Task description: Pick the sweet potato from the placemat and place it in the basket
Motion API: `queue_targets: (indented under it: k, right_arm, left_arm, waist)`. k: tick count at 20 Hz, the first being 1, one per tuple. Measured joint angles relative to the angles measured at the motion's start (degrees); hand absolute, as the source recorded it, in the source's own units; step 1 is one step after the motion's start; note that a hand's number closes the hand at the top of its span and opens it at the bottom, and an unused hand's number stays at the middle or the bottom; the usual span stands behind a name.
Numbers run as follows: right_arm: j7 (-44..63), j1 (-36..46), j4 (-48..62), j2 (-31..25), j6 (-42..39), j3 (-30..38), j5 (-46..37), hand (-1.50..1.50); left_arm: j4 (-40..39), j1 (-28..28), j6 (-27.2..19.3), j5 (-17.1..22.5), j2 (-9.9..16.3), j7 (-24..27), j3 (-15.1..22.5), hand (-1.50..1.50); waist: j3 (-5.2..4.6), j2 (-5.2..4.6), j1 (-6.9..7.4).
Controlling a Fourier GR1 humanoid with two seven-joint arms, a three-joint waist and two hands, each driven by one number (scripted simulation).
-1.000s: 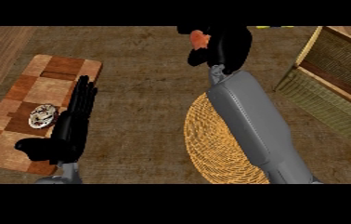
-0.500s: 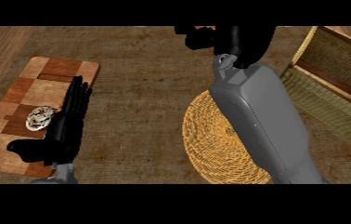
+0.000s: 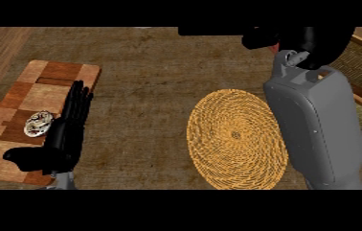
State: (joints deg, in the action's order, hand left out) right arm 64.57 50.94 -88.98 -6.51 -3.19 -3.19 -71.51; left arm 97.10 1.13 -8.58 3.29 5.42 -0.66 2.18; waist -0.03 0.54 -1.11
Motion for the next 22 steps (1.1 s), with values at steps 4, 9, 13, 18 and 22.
queue_targets:
  k: [4,9,13,18,22]
  right_arm:
    - [-1.2,-3.4,-4.6,-2.1,-3.0,3.4,0.2,1.50]
    - [-3.2,-8.3,-9.3,-4.6,-5.1,7.7,1.0,1.50]
    - [-5.4,-11.6,-12.4,-7.5,-7.7,11.6,3.1,1.50]
    - [-7.8,-17.4,-15.0,-9.5,-9.5,14.5,5.3,1.50]
    - [-9.6,-20.0,-13.1,-10.3,-9.8,15.8,6.2,1.50]
  left_arm:
    - [-0.3,-1.2,-0.3,-0.3,-0.5,-0.6,0.2,0.00]
    - [0.1,-1.0,0.2,-0.2,-0.2,-0.6,-0.2,0.00]
    - [-0.2,-1.3,0.4,-0.3,-0.3,-0.5,-0.3,0.00]
    - [-0.5,-1.3,1.0,-0.1,-0.5,-0.2,-0.5,0.00]
    - [0.0,-2.5,1.0,-0.3,-0.2,-1.8,-1.0,0.00]
  waist:
    - [0.02,-0.16,0.19]
    - [0.03,-0.29,0.57]
    - [0.02,-0.35,0.67]
    - [0.03,-0.43,0.82]
    - [0.02,-0.49,1.04]
